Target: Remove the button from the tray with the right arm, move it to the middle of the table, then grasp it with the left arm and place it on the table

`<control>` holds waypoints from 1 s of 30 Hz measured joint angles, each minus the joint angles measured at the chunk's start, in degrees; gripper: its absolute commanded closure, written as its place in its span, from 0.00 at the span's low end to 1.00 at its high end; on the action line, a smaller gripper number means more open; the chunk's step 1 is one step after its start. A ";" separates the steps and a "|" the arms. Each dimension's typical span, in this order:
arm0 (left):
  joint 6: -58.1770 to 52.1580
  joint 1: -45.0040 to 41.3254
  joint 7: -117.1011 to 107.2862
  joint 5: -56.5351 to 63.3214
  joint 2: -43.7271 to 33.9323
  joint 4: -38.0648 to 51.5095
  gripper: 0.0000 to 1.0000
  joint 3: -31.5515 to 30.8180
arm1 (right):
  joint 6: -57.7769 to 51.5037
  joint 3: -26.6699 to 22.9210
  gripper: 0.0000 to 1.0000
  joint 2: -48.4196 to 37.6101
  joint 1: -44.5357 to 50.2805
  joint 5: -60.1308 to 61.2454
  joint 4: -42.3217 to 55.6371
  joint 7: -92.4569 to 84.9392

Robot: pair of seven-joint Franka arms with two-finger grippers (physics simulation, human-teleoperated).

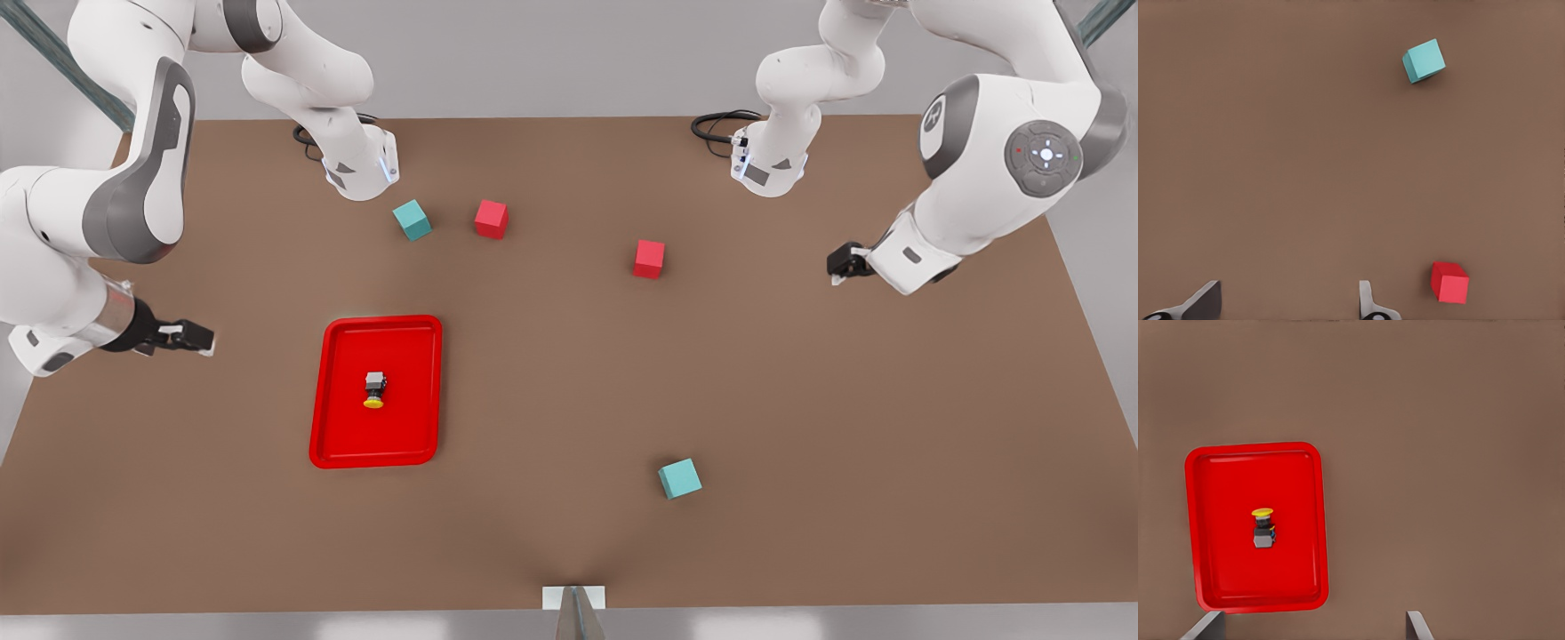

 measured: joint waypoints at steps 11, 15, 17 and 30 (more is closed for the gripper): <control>3.34 -1.56 -2.26 2.76 6.57 1.67 0.00 -1.59 | 1.87 0.31 0.00 15.59 1.76 3.03 1.12 -1.10; 3.16 -1.70 -3.03 3.71 7.75 1.60 0.00 -1.50 | 4.06 2.73 0.00 19.23 6.60 3.85 2.43 -0.40; 3.16 -1.83 -3.36 3.89 8.66 1.69 0.00 -1.50 | 5.01 3.33 0.00 21.29 9.92 4.00 2.70 1.23; 2.97 -5.93 -4.78 4.09 10.11 3.24 0.00 -1.55 | 23.73 14.48 0.00 18.14 -2.53 1.60 -21.99 8.95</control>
